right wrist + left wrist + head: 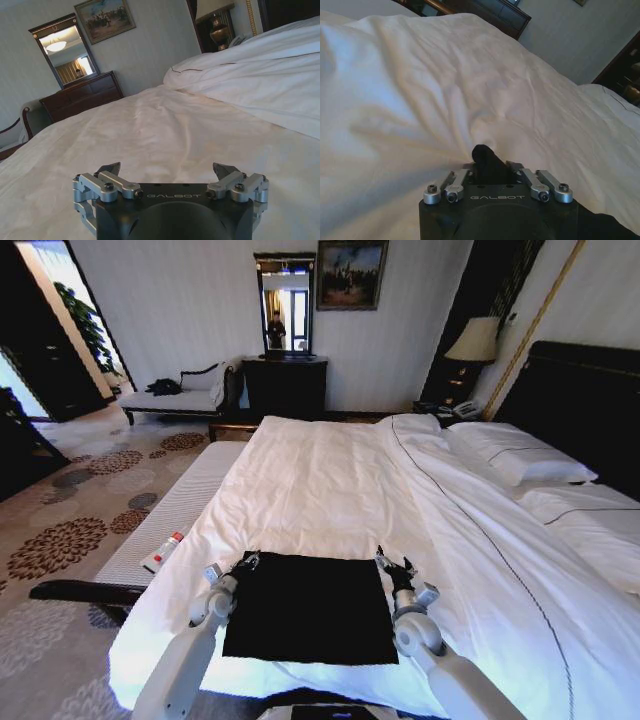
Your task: Fold the clothes on the bed.
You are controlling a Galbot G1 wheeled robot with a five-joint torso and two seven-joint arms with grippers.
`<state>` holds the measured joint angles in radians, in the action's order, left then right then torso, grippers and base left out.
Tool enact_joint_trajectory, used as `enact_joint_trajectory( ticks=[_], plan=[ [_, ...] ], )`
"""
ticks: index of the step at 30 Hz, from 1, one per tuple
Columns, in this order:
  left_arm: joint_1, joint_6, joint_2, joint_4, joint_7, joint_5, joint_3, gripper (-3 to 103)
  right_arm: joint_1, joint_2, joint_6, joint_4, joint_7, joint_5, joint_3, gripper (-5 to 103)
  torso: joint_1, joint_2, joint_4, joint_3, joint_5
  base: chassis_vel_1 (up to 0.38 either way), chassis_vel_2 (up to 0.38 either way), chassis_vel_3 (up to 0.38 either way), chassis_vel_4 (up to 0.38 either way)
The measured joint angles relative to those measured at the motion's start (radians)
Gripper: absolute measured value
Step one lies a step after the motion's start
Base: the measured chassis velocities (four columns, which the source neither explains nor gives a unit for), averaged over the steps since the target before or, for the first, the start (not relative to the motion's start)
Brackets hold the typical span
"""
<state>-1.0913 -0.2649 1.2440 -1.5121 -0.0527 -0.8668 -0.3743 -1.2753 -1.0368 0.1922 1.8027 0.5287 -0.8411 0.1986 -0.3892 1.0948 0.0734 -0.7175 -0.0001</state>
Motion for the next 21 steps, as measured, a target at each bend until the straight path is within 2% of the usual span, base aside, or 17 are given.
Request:
enact_joint_trajectory(
  ticks=[1, 2, 4, 13, 15, 18, 21],
  plan=[
    [0.000, 0.000, -0.001, -0.005, -0.002, -0.004, -0.005, 28, 0.000, 0.000, 0.000, -0.001, 0.000, 0.000, 0.000, 100, 0.000, 0.000, 0.0000, 0.000, -0.0001, 0.000, 0.000, 0.000, 0.000],
    [0.000, 0.000, -0.001, -0.005, -0.002, -0.004, -0.005, 28, 0.000, 0.000, 0.000, -0.001, 0.000, 0.000, 0.000, 100, 0.000, 0.000, 0.0000, 0.000, -0.0001, 0.000, 0.000, 0.000, 0.000],
    [0.000, 0.000, -0.009, -0.021, -0.007, -0.018, -0.017, 19, 0.002, -0.001, 0.000, -0.008, 0.001, 0.000, 0.000, 100, 0.000, 0.000, 0.0003, 0.000, 0.0000, 0.000, 0.000, 0.000, 0.000],
    [-0.001, -0.003, -0.056, -0.047, -0.016, -0.052, -0.052, 18, 0.060, -0.015, -0.001, -0.108, -0.014, -0.012, -0.010, 100, 0.000, 0.000, -0.0002, 0.000, 0.0002, 0.000, 0.000, 0.000, 0.000],
    [-0.002, -0.004, -0.058, -0.048, -0.016, -0.054, -0.055, 18, 0.077, -0.016, -0.002, -0.141, -0.033, -0.045, -0.012, 100, 0.000, 0.000, -0.0001, 0.000, 0.0002, 0.000, 0.000, 0.000, 0.000],
    [-0.006, -0.005, -0.053, -0.047, -0.016, -0.051, -0.055, 11, 0.090, -0.016, -0.019, -0.159, -0.041, -0.113, -0.012, 100, 0.000, 0.000, 0.0000, 0.000, 0.0002, 0.000, 0.000, 0.000, 0.000],
    [-0.009, -0.005, -0.047, -0.047, -0.018, -0.043, -0.055, 7, 0.094, -0.017, -0.021, -0.169, -0.047, -0.126, -0.007, 100, 0.000, 0.000, 0.0000, 0.000, 0.0002, 0.000, 0.000, 0.000, 0.000]
  ],
)
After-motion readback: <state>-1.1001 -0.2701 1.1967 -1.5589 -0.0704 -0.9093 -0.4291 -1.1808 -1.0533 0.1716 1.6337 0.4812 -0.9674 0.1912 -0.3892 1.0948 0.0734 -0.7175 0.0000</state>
